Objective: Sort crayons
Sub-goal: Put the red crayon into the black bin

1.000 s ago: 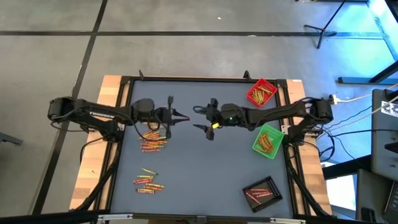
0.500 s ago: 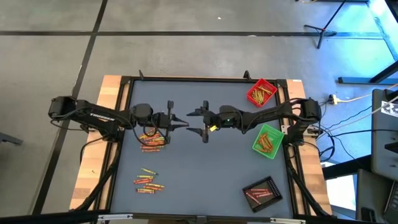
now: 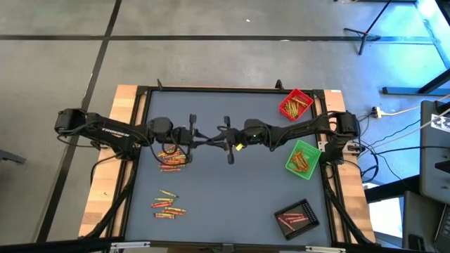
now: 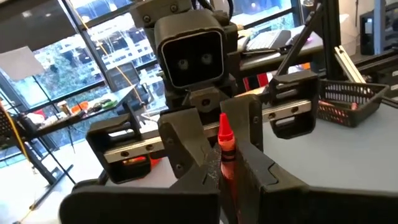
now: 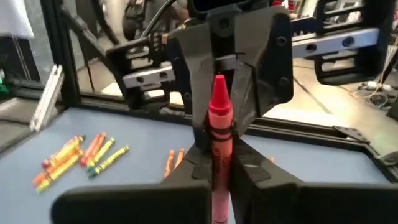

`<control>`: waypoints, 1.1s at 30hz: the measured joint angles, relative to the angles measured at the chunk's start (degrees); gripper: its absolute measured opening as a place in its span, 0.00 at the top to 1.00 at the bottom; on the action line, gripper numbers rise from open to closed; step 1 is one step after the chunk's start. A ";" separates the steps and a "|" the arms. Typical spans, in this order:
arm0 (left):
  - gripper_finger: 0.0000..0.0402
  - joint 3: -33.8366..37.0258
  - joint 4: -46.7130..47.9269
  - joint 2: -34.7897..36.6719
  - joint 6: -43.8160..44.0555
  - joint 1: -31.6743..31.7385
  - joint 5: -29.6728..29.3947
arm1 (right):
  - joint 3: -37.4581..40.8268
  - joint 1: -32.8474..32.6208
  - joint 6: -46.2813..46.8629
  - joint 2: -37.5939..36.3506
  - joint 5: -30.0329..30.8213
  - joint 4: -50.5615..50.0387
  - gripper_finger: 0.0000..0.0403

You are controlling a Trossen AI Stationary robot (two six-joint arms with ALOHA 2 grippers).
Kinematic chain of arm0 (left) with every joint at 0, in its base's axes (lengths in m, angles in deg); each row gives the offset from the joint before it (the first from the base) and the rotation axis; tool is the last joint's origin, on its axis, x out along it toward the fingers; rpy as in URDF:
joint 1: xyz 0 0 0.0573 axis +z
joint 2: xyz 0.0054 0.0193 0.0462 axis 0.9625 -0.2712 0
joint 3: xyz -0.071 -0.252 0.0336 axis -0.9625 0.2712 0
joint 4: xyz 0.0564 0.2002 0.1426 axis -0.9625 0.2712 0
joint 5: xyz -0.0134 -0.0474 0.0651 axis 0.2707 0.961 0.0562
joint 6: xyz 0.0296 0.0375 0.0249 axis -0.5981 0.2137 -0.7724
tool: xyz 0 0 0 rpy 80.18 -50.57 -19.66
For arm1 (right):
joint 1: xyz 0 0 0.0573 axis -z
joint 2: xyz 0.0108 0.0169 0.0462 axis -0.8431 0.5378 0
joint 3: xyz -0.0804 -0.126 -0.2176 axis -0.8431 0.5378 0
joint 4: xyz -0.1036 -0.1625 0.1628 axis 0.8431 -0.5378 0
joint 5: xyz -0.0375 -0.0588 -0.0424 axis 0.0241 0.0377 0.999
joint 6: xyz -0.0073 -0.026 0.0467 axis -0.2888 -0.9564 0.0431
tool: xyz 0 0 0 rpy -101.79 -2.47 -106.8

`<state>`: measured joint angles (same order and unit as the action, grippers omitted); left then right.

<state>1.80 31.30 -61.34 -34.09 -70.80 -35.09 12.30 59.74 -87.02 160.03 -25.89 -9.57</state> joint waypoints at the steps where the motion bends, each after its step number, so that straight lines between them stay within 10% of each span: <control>1: 0.98 0.00 -0.01 0.00 -0.02 -0.03 -0.01 | -0.04 0.00 -0.82 0.00 0.06 -0.03 0.96; 14: 0.88 -0.05 0.42 0.04 3.62 -0.65 -0.14 | -0.35 -0.16 -2.76 -0.40 2.22 -5.63 0.94; 22: 0.68 -0.09 6.73 2.56 4.12 -0.68 -0.18 | -6.19 -4.77 -7.29 -5.53 14.43 -33.50 0.97; 33: 0.66 -0.02 11.85 4.74 4.10 -0.68 -0.27 | -11.76 -15.01 2.11 -13.95 21.24 -61.83 0.97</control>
<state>1.78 43.16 -56.60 -29.99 -71.48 -35.36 0.54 44.73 -84.90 146.08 -4.65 -71.40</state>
